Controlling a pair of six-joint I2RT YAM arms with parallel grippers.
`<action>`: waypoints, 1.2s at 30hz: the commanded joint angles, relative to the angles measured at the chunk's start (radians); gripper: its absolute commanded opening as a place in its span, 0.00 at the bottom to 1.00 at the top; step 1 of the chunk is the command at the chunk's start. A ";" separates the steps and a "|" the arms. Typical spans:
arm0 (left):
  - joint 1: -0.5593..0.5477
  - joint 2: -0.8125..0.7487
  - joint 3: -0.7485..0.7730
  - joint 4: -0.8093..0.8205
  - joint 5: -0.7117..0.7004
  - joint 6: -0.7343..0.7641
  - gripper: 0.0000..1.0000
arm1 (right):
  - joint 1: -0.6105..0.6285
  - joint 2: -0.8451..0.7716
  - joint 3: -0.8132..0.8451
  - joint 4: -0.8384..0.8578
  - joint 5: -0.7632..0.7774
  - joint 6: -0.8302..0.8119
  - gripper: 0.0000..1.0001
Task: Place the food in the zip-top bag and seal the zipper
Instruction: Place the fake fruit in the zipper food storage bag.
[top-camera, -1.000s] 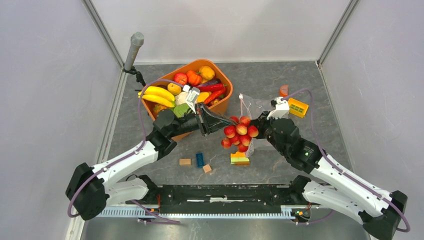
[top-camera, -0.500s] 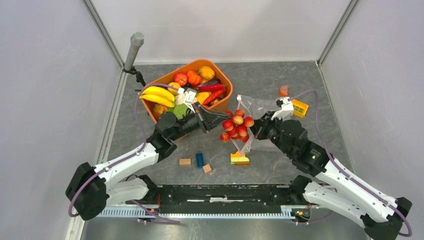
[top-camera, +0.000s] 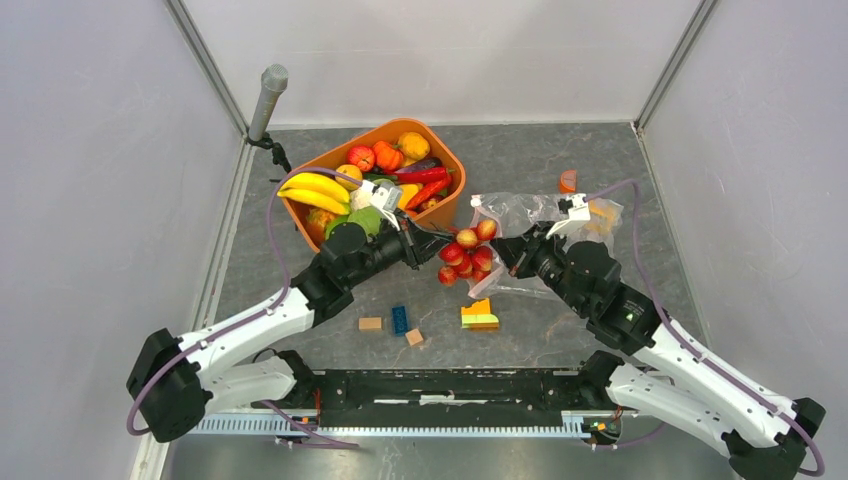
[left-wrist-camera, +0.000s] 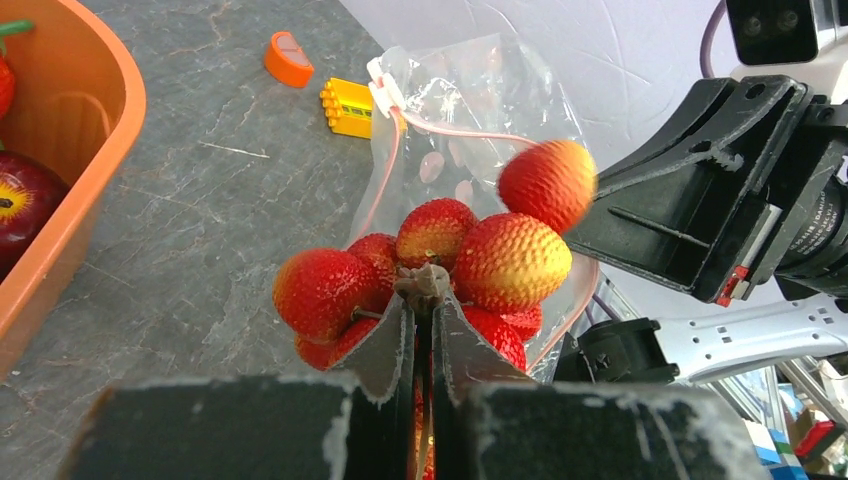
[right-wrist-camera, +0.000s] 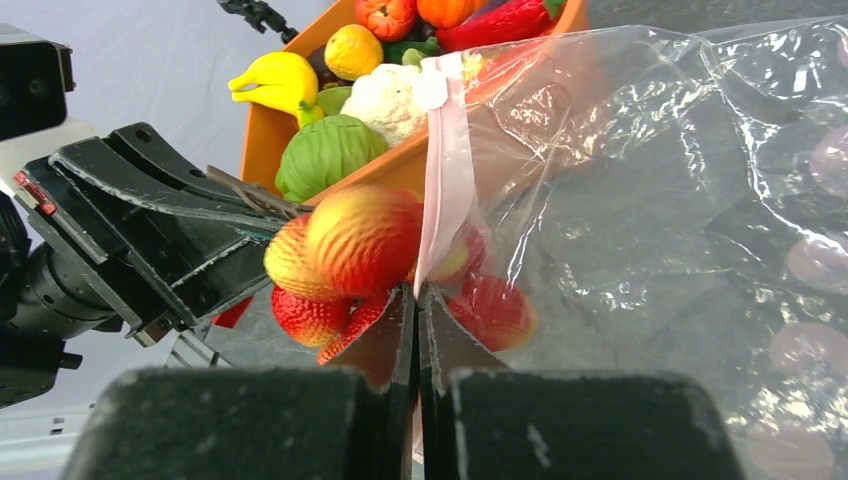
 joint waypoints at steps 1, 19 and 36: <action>-0.028 0.001 0.065 -0.037 -0.094 0.072 0.02 | 0.000 -0.019 -0.026 0.122 -0.048 0.040 0.00; -0.053 0.024 0.106 -0.015 -0.056 0.071 0.02 | 0.000 -0.011 -0.029 0.115 -0.059 0.039 0.00; -0.093 0.093 0.077 0.216 -0.016 -0.077 0.02 | -0.001 -0.037 -0.176 0.467 -0.178 0.211 0.00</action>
